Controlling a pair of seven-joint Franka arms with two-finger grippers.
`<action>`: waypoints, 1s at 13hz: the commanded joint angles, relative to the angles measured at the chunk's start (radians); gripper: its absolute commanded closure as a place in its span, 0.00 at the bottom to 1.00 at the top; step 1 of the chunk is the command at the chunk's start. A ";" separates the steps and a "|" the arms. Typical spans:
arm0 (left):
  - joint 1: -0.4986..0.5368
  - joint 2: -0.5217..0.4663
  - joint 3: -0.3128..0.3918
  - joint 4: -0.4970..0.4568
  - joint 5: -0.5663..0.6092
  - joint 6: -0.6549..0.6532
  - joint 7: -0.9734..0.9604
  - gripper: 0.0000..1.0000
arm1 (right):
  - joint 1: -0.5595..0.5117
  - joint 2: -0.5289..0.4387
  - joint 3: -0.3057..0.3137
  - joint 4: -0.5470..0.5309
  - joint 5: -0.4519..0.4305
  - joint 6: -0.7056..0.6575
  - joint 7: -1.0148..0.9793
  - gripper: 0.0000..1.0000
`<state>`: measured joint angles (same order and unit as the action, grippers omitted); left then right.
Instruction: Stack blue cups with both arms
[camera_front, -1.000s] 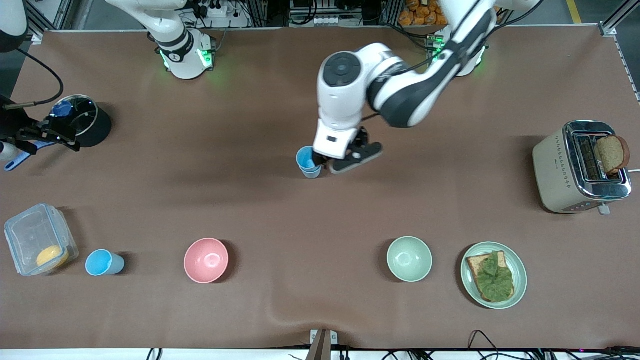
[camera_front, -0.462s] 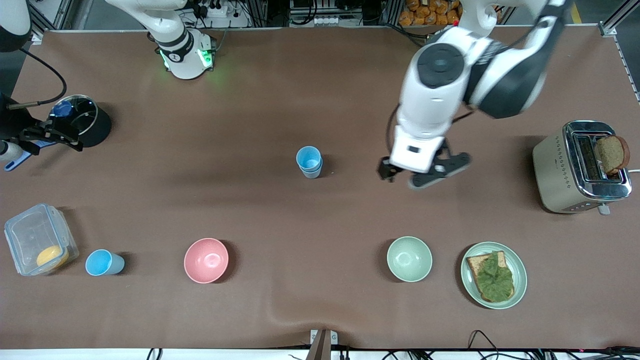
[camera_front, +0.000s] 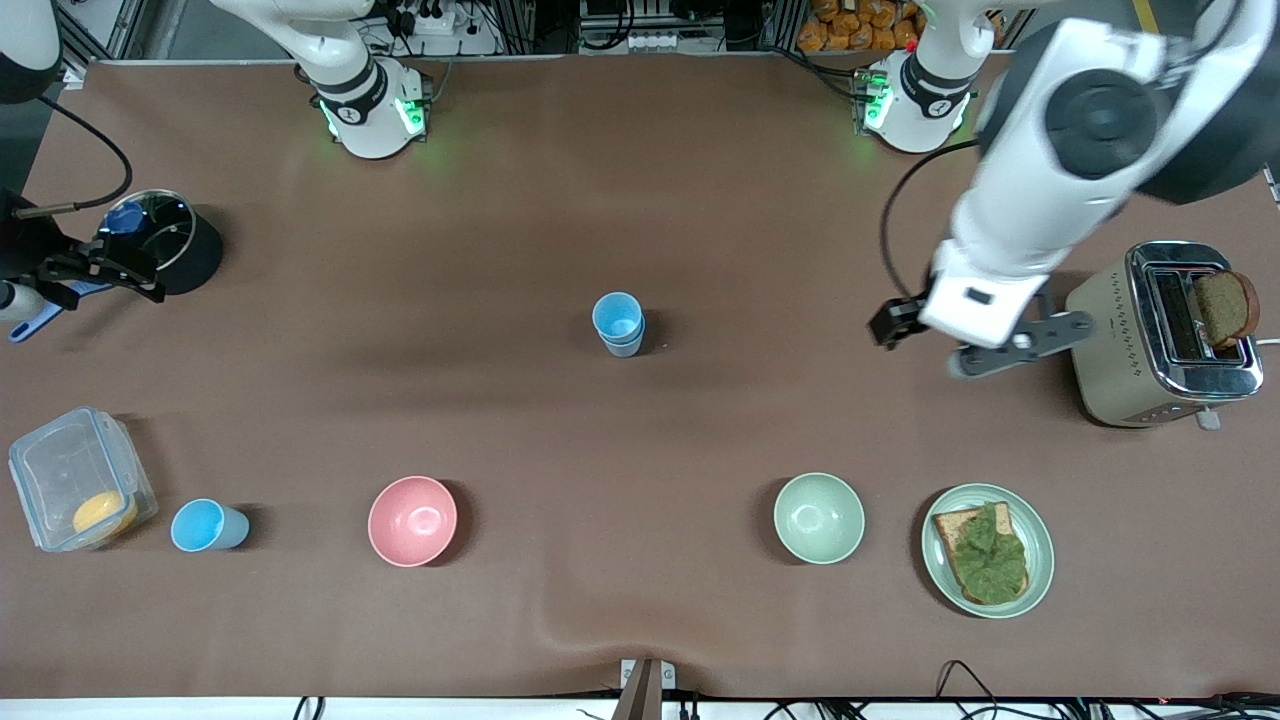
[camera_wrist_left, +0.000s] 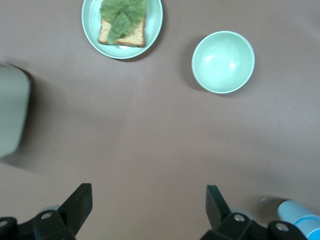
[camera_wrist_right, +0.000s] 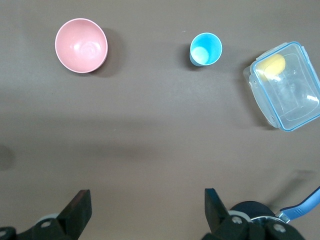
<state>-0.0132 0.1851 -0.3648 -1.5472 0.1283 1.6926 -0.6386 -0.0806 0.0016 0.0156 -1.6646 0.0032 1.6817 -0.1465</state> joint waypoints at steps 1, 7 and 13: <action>-0.053 -0.177 0.169 -0.138 -0.096 -0.011 0.211 0.00 | -0.010 -0.009 0.000 0.005 0.004 -0.013 -0.013 0.00; -0.037 -0.253 0.333 -0.081 -0.127 -0.163 0.557 0.00 | -0.008 -0.009 0.000 0.005 0.004 -0.014 -0.015 0.00; -0.028 -0.236 0.333 -0.008 -0.114 -0.177 0.585 0.00 | -0.007 -0.009 0.001 0.005 0.003 -0.014 -0.015 0.00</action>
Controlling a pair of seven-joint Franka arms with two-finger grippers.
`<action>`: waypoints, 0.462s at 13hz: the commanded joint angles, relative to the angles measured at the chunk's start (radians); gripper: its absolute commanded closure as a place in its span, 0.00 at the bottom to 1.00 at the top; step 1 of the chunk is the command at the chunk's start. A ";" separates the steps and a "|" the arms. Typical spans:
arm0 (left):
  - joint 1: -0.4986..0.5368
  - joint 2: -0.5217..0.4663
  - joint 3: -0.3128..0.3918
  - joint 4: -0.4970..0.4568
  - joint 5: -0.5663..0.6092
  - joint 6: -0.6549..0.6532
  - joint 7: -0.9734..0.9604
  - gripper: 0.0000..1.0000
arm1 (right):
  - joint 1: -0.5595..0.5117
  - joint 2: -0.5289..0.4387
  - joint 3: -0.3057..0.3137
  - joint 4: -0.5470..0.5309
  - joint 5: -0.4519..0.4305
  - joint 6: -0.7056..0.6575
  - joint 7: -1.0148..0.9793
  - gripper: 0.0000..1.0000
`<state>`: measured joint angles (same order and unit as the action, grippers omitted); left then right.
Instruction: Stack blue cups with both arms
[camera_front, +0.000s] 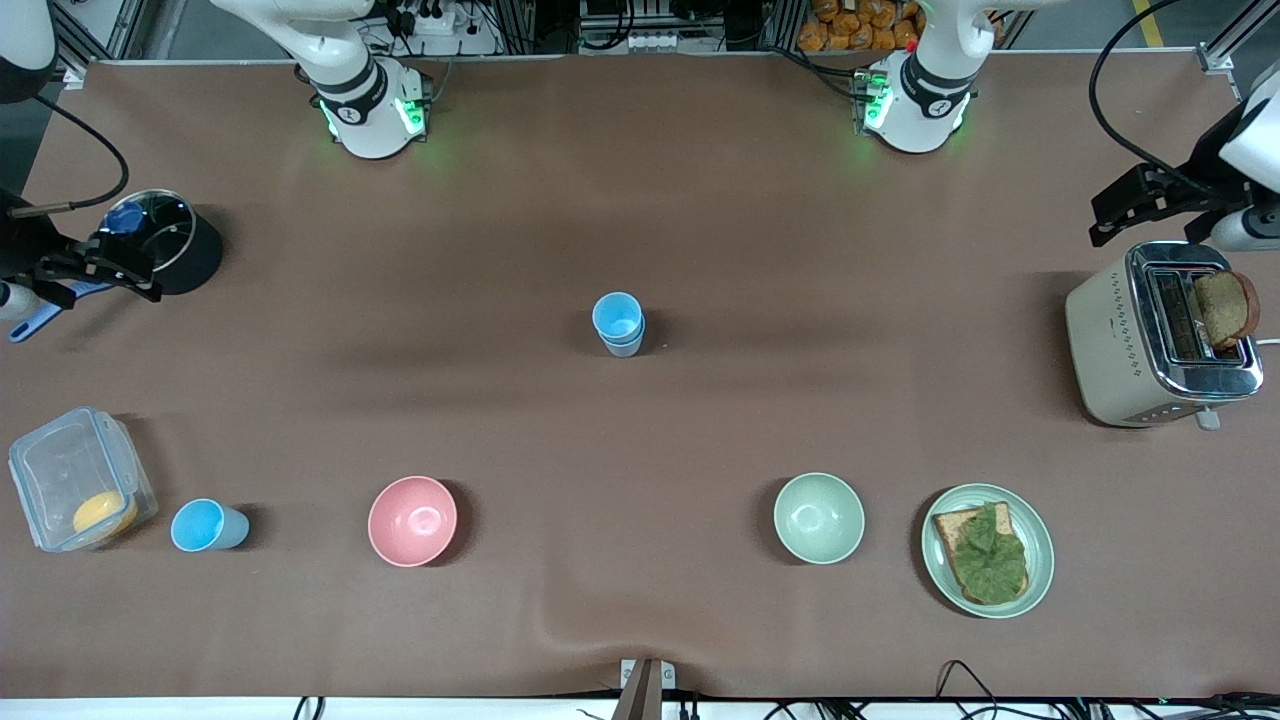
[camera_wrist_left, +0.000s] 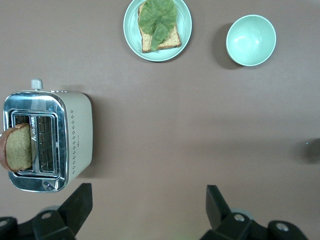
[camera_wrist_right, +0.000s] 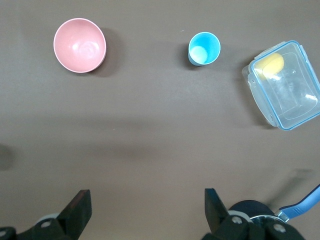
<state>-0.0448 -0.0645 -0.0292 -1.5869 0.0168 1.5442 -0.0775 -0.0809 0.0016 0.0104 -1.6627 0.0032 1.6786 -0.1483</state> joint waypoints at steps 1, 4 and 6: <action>0.003 0.012 -0.005 0.031 -0.001 -0.042 0.024 0.00 | -0.007 -0.009 0.006 0.003 0.003 -0.011 -0.013 0.00; 0.003 0.017 -0.005 0.024 0.000 -0.053 0.038 0.00 | -0.007 -0.009 0.006 0.004 0.003 -0.011 -0.013 0.00; 0.003 0.017 -0.005 0.027 -0.003 -0.059 0.047 0.00 | -0.007 -0.009 0.006 0.003 0.003 -0.011 -0.013 0.00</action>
